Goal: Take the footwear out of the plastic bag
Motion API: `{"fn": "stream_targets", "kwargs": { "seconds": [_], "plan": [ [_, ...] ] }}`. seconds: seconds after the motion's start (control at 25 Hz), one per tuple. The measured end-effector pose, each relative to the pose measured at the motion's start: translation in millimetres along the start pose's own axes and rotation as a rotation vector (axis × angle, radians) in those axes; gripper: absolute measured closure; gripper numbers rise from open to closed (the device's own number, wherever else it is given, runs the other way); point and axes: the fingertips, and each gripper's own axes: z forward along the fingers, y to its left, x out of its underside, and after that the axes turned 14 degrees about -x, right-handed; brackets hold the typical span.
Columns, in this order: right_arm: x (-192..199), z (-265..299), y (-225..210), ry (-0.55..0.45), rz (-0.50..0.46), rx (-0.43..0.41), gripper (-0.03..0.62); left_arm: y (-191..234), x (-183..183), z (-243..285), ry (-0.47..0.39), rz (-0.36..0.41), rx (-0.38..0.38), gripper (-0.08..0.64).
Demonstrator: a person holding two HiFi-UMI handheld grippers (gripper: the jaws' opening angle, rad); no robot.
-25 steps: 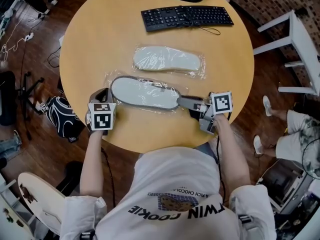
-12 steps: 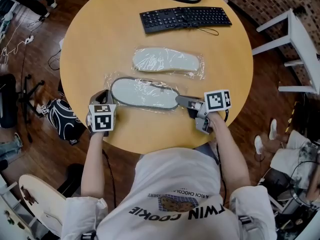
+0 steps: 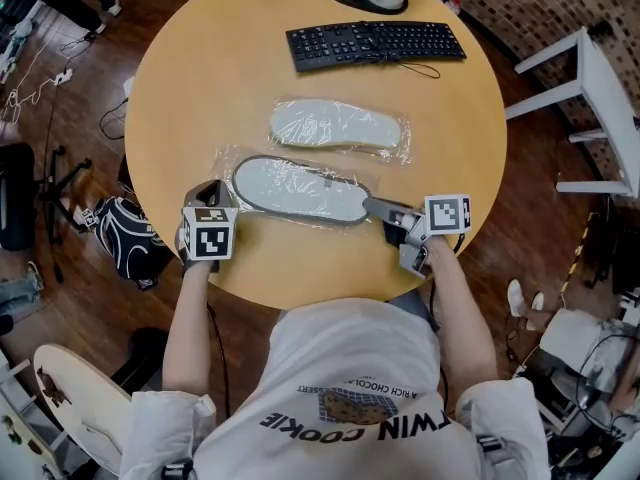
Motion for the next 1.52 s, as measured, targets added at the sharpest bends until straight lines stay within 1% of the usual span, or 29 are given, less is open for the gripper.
{"fn": "stream_targets", "kwargs": {
  "seconds": [0.04, 0.12, 0.24, 0.28, 0.36, 0.4, 0.52, 0.64, 0.72, 0.84, 1.0, 1.12, 1.52],
  "plan": [
    [0, -3, 1, -0.003, 0.000, 0.003, 0.540, 0, 0, -1, -0.001, -0.001, -0.003, 0.557],
    [3, -10, 0, -0.017, 0.032, 0.018, 0.540, 1, 0, -1, -0.002, -0.008, -0.009, 0.557],
    [11, -23, -8, -0.040, 0.105, 0.092, 0.541, 2, 2, -1, -0.002, -0.023, -0.018, 0.557],
    [11, -26, -9, -0.038, 0.101, 0.098, 0.540, 2, 2, 0, -0.004, -0.025, -0.021, 0.557],
    [6, -29, -6, -0.027, 0.053, 0.063, 0.541, 2, 1, 1, -0.007, -0.024, -0.028, 0.557],
    [4, -33, -6, -0.027, 0.049, 0.058, 0.541, 1, 0, 1, -0.006, -0.025, -0.032, 0.557],
    [-1, -40, -2, -0.016, 0.015, 0.005, 0.541, 0, 0, 0, -0.002, -0.031, -0.050, 0.557],
    [-3, -50, -3, -0.005, -0.008, 0.002, 0.543, 2, 1, 0, -0.006, -0.046, -0.064, 0.557],
    [-4, -57, -5, -0.007, -0.006, 0.003, 0.543, 3, 1, 1, -0.005, -0.050, -0.075, 0.557],
    [-4, -66, -5, -0.008, -0.011, -0.018, 0.543, 2, 1, 1, 0.005, -0.052, -0.093, 0.557],
    [-1, -83, -7, -0.024, 0.020, -0.016, 0.543, 3, 1, -1, 0.008, -0.067, -0.114, 0.557],
    [0, -95, -10, -0.029, 0.021, -0.024, 0.543, 4, 1, -1, 0.016, -0.074, -0.130, 0.557],
    [3, -136, -12, -0.065, 0.035, -0.031, 0.545, 2, 2, 0, 0.034, -0.081, -0.150, 0.557]
  ]
}}
